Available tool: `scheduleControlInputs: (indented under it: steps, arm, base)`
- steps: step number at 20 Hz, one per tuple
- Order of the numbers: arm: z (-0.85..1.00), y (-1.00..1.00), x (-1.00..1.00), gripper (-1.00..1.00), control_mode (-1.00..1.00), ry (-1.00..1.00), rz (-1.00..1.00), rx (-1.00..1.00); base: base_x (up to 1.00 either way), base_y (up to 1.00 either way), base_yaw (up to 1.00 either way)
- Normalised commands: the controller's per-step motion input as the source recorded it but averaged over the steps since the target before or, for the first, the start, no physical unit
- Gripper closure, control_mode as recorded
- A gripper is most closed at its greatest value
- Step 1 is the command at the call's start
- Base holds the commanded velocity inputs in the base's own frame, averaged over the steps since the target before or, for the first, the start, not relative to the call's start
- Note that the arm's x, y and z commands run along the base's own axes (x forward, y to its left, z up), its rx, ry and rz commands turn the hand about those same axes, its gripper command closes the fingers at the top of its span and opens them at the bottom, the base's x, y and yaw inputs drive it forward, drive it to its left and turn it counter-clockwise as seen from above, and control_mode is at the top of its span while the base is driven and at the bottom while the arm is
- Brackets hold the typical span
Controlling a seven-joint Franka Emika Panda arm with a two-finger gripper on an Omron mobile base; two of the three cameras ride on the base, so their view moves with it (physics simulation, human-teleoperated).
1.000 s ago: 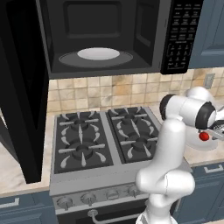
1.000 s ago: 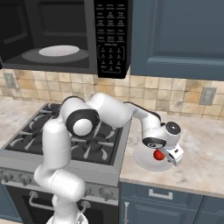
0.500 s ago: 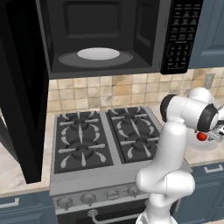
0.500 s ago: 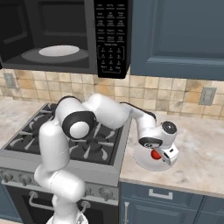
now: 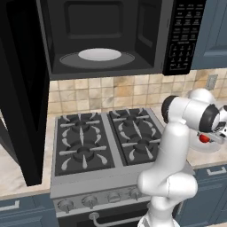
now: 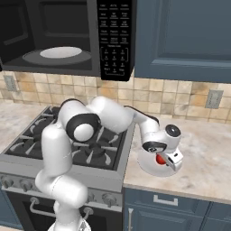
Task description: Pick the tomato from the counter and place it in the microwave.
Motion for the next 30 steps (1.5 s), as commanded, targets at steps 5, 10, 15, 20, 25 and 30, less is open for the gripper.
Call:
scheduleControlInputs:
  steps: [5,10,15,20,25,30]
  arm:
    - [0.01,0.08,0.04,1.0,-1.0,0.0,0.0,0.03]
    - [0.87,0.27,-0.63,1.0,-1.0,-0.08,0.07,0.16]
    - [1.0,0.57,-0.96,1.0,-1.0,-0.13,0.29,0.04]
    - [1.0,1.0,-0.58,1.0,-1.0,0.0,0.36,-0.11]
    - [1.0,1.0,-0.33,1.0,-1.0,0.0,0.36,-0.15]
    - [0.98,1.0,-0.09,1.0,-1.0,-0.08,0.2,-0.14]
  base:
    - [0.0,0.0,0.0]
    - [0.0,0.0,0.0]
    - [0.0,0.0,0.0]
    - [0.0,0.0,0.0]
    - [0.0,0.0,0.0]
    - [0.0,0.0,0.0]
